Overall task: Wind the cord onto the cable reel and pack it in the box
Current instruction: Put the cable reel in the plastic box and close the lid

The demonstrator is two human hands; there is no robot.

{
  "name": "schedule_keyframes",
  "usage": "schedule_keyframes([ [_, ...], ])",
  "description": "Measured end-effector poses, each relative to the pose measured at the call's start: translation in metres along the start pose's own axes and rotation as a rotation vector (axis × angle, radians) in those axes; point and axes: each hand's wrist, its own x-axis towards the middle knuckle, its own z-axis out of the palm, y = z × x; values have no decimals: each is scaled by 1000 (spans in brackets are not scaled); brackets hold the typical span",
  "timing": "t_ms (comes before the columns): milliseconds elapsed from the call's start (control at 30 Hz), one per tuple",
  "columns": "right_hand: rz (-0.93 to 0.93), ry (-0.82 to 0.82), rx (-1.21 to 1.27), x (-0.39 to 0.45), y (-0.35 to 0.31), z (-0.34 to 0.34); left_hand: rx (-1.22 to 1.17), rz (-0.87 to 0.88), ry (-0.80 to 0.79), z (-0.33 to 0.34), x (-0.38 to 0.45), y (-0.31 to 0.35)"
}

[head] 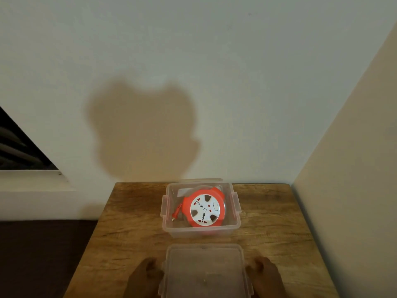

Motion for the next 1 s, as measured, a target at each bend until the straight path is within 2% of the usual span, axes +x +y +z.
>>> schedule_keyframes([
  [100,-74,-50,-30,-15,-2,0,70,-27,-94,17,2,-25],
  [233,-115,-78,-17,-27,-6,-8,134,-9,-161,13,-4,-23],
  [367,-211,-85,-30,-45,-14,-34,113,46,-183,-22,-23,-10],
  [533,-249,-107,109,-71,-41,-67,77,140,-161,-68,-50,39],
  [700,-358,-70,176,-75,-91,-97,-197,200,-107,-82,-57,92],
  [933,-459,55,193,-36,-159,-106,-385,344,-63,-87,-41,162],
  [1000,-434,85,358,-26,-175,-104,-595,402,-109,-90,-40,179],
])
